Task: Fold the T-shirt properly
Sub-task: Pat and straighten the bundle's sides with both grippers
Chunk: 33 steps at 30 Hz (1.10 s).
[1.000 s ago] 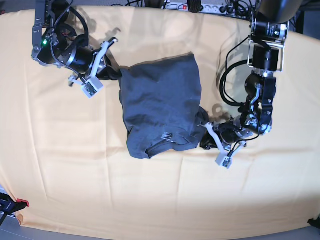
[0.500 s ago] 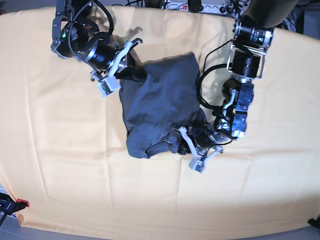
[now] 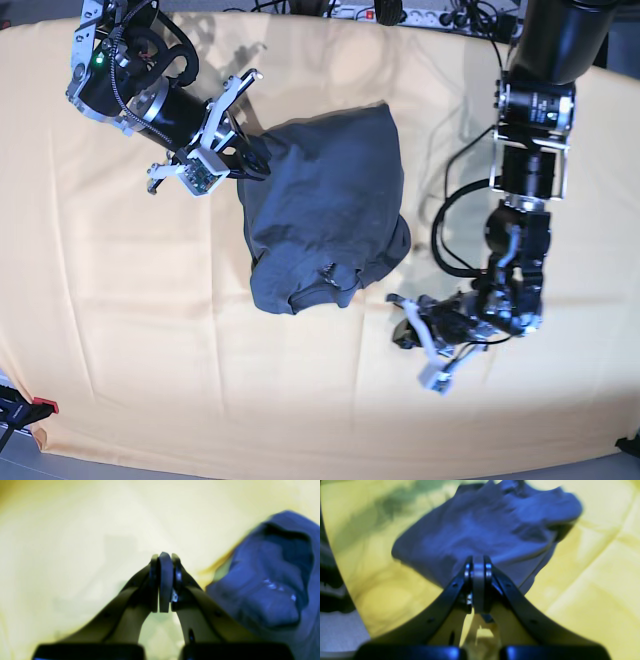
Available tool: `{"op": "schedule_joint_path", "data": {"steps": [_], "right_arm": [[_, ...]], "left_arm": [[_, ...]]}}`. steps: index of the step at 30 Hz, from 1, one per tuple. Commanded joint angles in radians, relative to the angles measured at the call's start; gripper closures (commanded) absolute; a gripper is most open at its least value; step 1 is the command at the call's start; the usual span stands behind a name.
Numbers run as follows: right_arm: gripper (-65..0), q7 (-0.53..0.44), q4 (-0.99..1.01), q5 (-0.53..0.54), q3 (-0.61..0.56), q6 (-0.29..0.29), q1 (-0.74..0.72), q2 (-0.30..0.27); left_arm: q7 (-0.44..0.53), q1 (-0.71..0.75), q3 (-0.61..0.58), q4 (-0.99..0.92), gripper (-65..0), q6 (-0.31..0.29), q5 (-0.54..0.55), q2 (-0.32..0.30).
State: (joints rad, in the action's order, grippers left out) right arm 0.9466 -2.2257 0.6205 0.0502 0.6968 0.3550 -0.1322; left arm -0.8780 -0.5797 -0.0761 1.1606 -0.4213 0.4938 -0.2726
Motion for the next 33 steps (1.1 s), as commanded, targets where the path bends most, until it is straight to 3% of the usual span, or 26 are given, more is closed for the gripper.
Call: {"op": "schedule_joint_path", "data": {"steps": [1, 3, 7, 9, 12, 16, 19, 23, 28, 33], "right_arm": [[0.0, -0.054, 0.007, 0.014, 0.002, 0.001, -0.004, -0.004], [0.0, -0.108, 0.064, 0.014, 0.002, 0.001, -0.016, -0.004], [0.0, -0.105, 0.218, 0.006, -0.032, 0.001, -0.090, -0.002], [0.0, -0.090, 0.293, -0.011, -0.056, 0.001, -0.125, -0.002], [0.0, -0.034, 0.338, -0.026, -0.063, 0.001, -0.165, -0.019], [0.0, -0.025, 0.315, -0.027, -0.061, 0.001, -0.175, -0.080], [0.0, 0.016, 0.315, -0.077, -0.061, -0.047, -0.155, -0.090], [0.0, -0.002, 0.315, -0.122, -0.061, -0.088, -0.096, -0.107], [0.0, -0.038, 0.315, -0.061, -0.066, -0.087, -0.063, -0.088], [0.0, -0.037, 0.315, -0.011, -0.066, -0.016, 0.006, 0.003]], "left_arm": [[-0.007, -0.033, 0.024, 0.023, 0.0, -0.018, 0.081, -0.010], [-0.090, -0.030, 0.071, 0.023, 0.0, -0.079, 0.233, -0.016], [-0.277, -0.005, 0.154, 0.023, 0.0, -0.206, 0.531, -0.013], [-0.338, 0.021, 0.183, 0.023, 0.0, -0.232, 0.606, -0.013], [-0.353, 0.058, 0.209, 0.023, 0.0, -0.234, 0.606, -0.013], [-0.350, 0.082, 0.249, 0.023, 0.0, -0.233, 0.572, -0.016], [-0.350, 0.111, 0.291, 0.023, 0.0, -0.229, 0.573, -0.031], [-0.349, 0.148, 0.341, 0.023, 0.0, -0.230, 0.573, -0.044], [-0.349, 0.154, 0.346, 0.022, 0.0, -0.230, 0.571, -0.048], [-0.304, 0.173, 0.345, 0.022, 0.0, -0.230, 0.510, -0.069]]}}
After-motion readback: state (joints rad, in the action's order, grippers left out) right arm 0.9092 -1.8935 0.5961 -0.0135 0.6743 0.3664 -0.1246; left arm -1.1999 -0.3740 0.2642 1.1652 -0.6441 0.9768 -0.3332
